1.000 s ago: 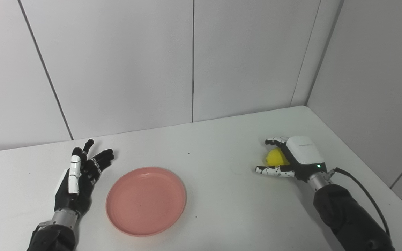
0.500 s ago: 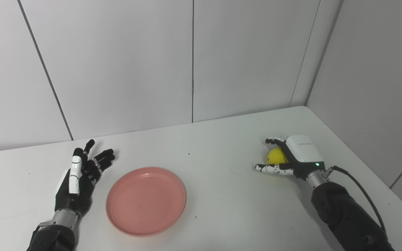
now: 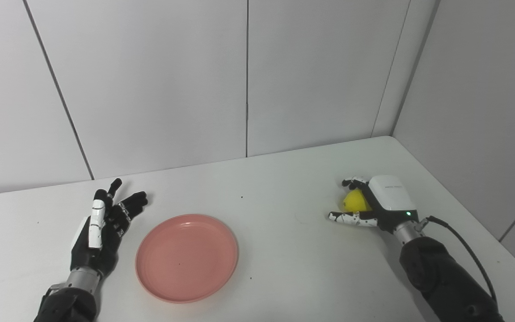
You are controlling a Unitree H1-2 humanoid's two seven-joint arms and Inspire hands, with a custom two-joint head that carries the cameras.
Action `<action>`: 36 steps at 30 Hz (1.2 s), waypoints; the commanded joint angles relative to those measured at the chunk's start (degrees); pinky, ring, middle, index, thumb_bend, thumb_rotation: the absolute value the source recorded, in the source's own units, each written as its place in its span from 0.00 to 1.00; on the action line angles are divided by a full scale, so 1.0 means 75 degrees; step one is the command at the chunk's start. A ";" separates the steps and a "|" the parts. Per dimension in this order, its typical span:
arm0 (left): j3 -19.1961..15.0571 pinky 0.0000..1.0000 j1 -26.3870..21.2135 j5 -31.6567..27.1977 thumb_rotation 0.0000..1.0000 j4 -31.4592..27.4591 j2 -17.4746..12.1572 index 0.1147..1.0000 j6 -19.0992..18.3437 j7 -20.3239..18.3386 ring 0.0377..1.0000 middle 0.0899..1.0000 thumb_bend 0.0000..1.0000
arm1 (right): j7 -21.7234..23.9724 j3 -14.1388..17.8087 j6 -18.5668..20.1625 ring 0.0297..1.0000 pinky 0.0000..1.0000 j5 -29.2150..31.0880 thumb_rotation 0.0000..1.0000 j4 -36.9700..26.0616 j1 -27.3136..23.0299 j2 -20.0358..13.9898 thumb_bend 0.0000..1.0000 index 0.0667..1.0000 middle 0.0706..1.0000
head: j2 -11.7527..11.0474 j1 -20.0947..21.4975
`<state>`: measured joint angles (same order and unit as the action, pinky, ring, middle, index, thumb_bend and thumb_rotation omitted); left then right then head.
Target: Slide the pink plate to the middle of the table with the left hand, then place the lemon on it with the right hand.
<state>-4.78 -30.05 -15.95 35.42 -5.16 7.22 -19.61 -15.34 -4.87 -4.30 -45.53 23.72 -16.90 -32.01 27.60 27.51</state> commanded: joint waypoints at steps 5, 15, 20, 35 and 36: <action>0.0008 0.88 0.0264 0.0000 0.99 -0.0030 -0.0027 0.99 -0.0012 -0.0033 0.77 0.71 0.62 | -0.0652 -0.0070 -0.0047 0.29 0.25 0.0083 0.58 0.0544 -0.0113 -0.0089 0.65 0.46 0.36 | 0.0023 -0.0008; -0.0012 0.87 0.0263 -0.0072 0.99 -0.0036 -0.0045 0.99 -0.0032 -0.0118 0.78 0.72 0.61 | -0.1105 -0.0292 0.0061 0.23 0.20 0.0197 0.45 0.0949 -0.0190 -0.0052 0.48 0.52 0.30 | 0.0041 -0.0032; -0.0020 0.87 0.0253 -0.0089 0.99 -0.0068 -0.0041 0.99 -0.0059 -0.0139 0.78 0.72 0.60 | -0.1168 -0.0377 0.0158 0.22 0.19 0.0295 0.48 0.1033 -0.0249 -0.0069 0.47 0.53 0.29 | 0.0027 -0.0044; -0.0053 0.87 0.0120 -0.0080 1.00 0.0215 -0.0083 1.00 0.0093 -0.0247 0.78 0.72 0.60 | -0.1045 -0.0369 0.0100 0.20 0.17 0.0565 0.43 0.0810 -0.0326 -0.0111 0.48 0.49 0.26 | -0.0001 -0.0112; -0.0063 0.87 0.0115 -0.0077 1.00 0.0227 -0.0079 1.00 0.0109 -0.0245 0.78 0.72 0.60 | -0.0989 -0.0374 0.0064 0.19 0.17 0.0587 0.43 0.0694 -0.0329 -0.0132 0.49 0.49 0.26 | -0.0001 -0.0112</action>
<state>-4.91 -30.15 -16.00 35.33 -5.23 6.80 -20.73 -24.48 -7.42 -4.33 -41.65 30.11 -19.01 -31.97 27.51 26.72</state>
